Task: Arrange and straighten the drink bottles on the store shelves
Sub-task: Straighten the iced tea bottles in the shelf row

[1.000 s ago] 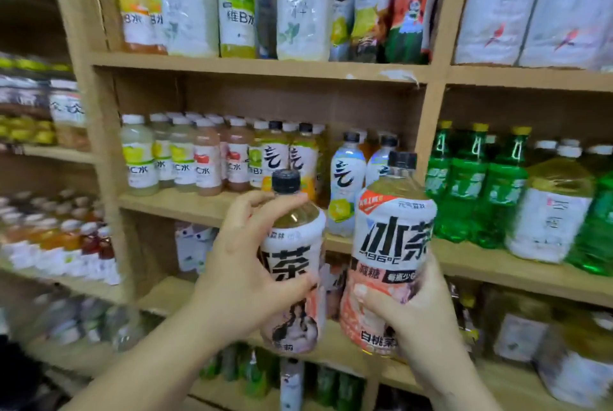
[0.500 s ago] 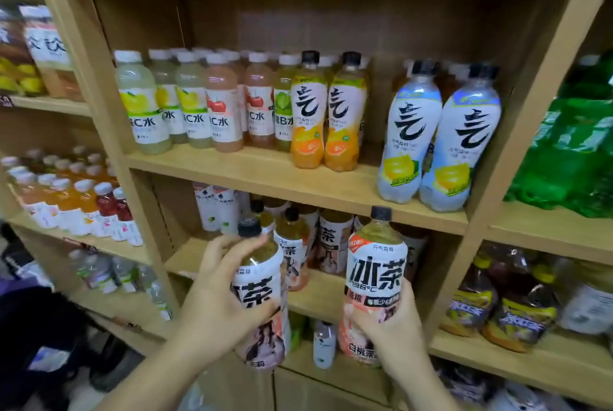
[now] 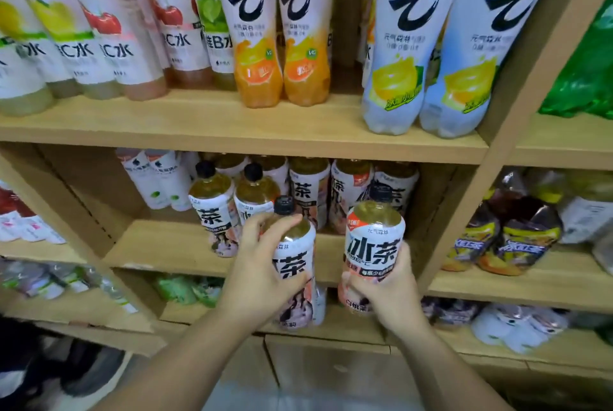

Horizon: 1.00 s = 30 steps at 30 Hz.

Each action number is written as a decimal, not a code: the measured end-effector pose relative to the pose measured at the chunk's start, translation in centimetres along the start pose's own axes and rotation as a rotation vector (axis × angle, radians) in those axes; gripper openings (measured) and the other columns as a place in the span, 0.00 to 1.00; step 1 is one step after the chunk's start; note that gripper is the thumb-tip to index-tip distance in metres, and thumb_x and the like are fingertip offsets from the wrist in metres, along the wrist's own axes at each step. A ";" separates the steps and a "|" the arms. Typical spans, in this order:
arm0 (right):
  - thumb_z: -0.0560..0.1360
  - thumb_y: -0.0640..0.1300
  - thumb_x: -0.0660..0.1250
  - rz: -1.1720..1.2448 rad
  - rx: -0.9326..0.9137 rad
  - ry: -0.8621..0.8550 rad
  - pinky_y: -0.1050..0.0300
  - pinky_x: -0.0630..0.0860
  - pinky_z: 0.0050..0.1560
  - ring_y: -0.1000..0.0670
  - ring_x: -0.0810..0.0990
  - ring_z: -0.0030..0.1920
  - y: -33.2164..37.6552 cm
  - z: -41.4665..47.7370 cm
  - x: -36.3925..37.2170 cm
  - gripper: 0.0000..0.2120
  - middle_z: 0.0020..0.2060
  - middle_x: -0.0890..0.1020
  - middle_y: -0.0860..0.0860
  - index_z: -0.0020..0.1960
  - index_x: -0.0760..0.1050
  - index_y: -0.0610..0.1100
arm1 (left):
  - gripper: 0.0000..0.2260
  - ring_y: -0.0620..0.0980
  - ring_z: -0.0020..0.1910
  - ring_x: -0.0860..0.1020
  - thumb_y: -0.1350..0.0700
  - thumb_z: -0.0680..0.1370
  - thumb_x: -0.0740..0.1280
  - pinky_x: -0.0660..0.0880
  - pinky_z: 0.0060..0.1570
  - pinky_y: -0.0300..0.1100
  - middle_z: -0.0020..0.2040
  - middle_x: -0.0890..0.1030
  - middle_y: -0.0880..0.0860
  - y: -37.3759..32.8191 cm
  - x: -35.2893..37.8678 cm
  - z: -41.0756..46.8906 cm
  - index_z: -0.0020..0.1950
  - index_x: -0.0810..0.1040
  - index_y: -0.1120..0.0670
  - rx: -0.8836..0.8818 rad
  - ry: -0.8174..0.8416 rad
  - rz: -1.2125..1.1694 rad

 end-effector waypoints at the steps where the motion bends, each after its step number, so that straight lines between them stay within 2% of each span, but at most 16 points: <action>1: 0.65 0.27 0.79 0.005 0.002 -0.016 0.72 0.76 0.37 0.67 0.82 0.40 -0.1 0.4 0.1 0.35 0.47 0.81 0.53 0.63 0.65 0.45 | 0.38 0.39 0.70 0.64 0.50 0.69 0.81 0.62 0.67 0.32 0.70 0.62 0.42 -0.1 0.2 0.9 0.69 0.64 0.26 0.020 0.003 0.001; 4: 0.65 0.28 0.80 0.020 -0.010 -0.076 0.73 0.76 0.40 0.69 0.81 0.44 -0.4 1.9 0.4 0.37 0.50 0.80 0.54 0.65 0.64 0.45 | 0.38 0.40 0.68 0.64 0.50 0.69 0.81 0.64 0.65 0.35 0.72 0.61 0.45 -0.5 0.9 3.4 0.72 0.66 0.32 0.070 0.020 0.023; 8: 0.64 0.33 0.83 -0.012 -0.003 -0.112 0.73 0.76 0.46 0.68 0.80 0.51 -1.7 3.6 1.0 0.40 0.56 0.80 0.55 0.66 0.63 0.50 | 0.38 0.33 0.58 0.60 0.50 0.71 0.80 0.68 0.58 0.37 0.72 0.59 0.45 -0.2 2.8 5.5 0.74 0.64 0.32 0.090 0.089 0.054; 11: 0.64 0.35 0.83 -0.020 0.012 -0.116 0.73 0.77 0.48 0.67 0.79 0.55 -2.4 4.3 1.2 0.43 0.58 0.79 0.56 0.68 0.61 0.52 | 0.37 0.46 0.62 0.67 0.49 0.72 0.79 0.73 0.58 0.42 0.66 0.60 0.47 0.3 4.2 6.3 0.74 0.64 0.33 0.098 0.118 0.085; 14: 0.64 0.37 0.84 -0.064 0.006 -0.096 0.75 0.75 0.51 0.68 0.78 0.58 -2.5 4.7 1.4 0.46 0.60 0.78 0.58 0.72 0.60 0.50 | 0.37 0.50 0.55 0.72 0.46 0.71 0.79 0.76 0.52 0.45 0.58 0.60 0.46 1.0 5.1 6.9 0.72 0.61 0.32 0.068 0.078 0.141; 16: 0.63 0.40 0.85 -0.117 0.007 -0.079 0.77 0.72 0.53 0.66 0.77 0.59 -2.5 4.7 1.5 0.48 0.61 0.77 0.57 0.74 0.61 0.48 | 0.37 0.52 0.52 0.73 0.45 0.69 0.80 0.77 0.48 0.46 0.57 0.61 0.48 1.4 5.3 7.0 0.72 0.63 0.35 0.072 0.020 0.182; 17: 0.63 0.43 0.85 -0.153 0.017 -0.083 0.74 0.71 0.57 0.63 0.76 0.60 -2.7 4.6 1.5 0.48 0.62 0.76 0.56 0.75 0.62 0.49 | 0.38 0.54 0.51 0.74 0.45 0.68 0.81 0.77 0.46 0.47 0.58 0.64 0.51 1.5 5.4 6.9 0.72 0.65 0.37 0.097 -0.015 0.207; 20: 0.63 0.55 0.84 -0.293 0.053 -0.130 0.53 0.70 0.68 0.53 0.69 0.67 -4.0 3.9 0.9 0.46 0.64 0.70 0.54 0.74 0.63 0.57 | 0.40 0.62 0.52 0.79 0.45 0.67 0.82 0.81 0.41 0.50 0.64 0.70 0.61 1.5 5.8 6.3 0.74 0.67 0.43 0.186 -0.089 0.302; 23: 0.64 0.58 0.82 -0.335 0.083 -0.126 0.46 0.71 0.69 0.50 0.69 0.69 -4.7 3.6 0.6 0.44 0.65 0.70 0.53 0.74 0.63 0.59 | 0.40 0.62 0.54 0.79 0.46 0.70 0.80 0.81 0.40 0.51 0.69 0.68 0.63 1.7 6.2 5.9 0.76 0.64 0.44 0.189 -0.093 0.293; 25: 0.64 0.57 0.82 -0.374 0.073 -0.127 0.45 0.72 0.69 0.49 0.70 0.69 -4.3 3.7 0.4 0.43 0.65 0.71 0.52 0.73 0.65 0.57 | 0.40 0.62 0.57 0.78 0.47 0.71 0.79 0.81 0.44 0.50 0.71 0.66 0.63 1.7 6.2 5.2 0.78 0.61 0.45 0.190 -0.109 0.271; 27: 0.64 0.53 0.83 -0.399 0.061 -0.123 0.49 0.71 0.67 0.50 0.70 0.68 -4.2 3.6 0.2 0.42 0.64 0.73 0.54 0.72 0.67 0.54 | 0.40 0.62 0.69 0.73 0.51 0.72 0.79 0.79 0.57 0.50 0.75 0.65 0.65 1.7 5.8 3.9 0.78 0.61 0.46 0.199 -0.145 0.250; 28: 0.64 0.51 0.84 -0.401 0.057 -0.121 0.51 0.71 0.66 0.51 0.71 0.68 -4.4 3.5 0.0 0.41 0.62 0.74 0.55 0.72 0.68 0.53 | 0.39 0.60 0.73 0.69 0.53 0.72 0.79 0.75 0.65 0.49 0.76 0.65 0.65 2.0 5.6 3.0 0.78 0.61 0.47 0.171 -0.161 0.211; 30: 0.64 0.51 0.84 -0.416 0.039 -0.126 0.52 0.72 0.66 0.52 0.72 0.68 -4.6 3.2 -0.3 0.40 0.61 0.75 0.57 0.71 0.69 0.52 | 0.39 0.56 0.73 0.69 0.53 0.73 0.78 0.73 0.69 0.53 0.76 0.66 0.58 3.9 6.0 1.1 0.79 0.61 0.47 0.010 -0.142 0.057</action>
Point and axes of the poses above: each hand's wrist, its own z-axis towards the middle knuckle, its own x-axis out of the palm, y = z × x, the point moved 7 cm from there along z, towards the middle knuckle
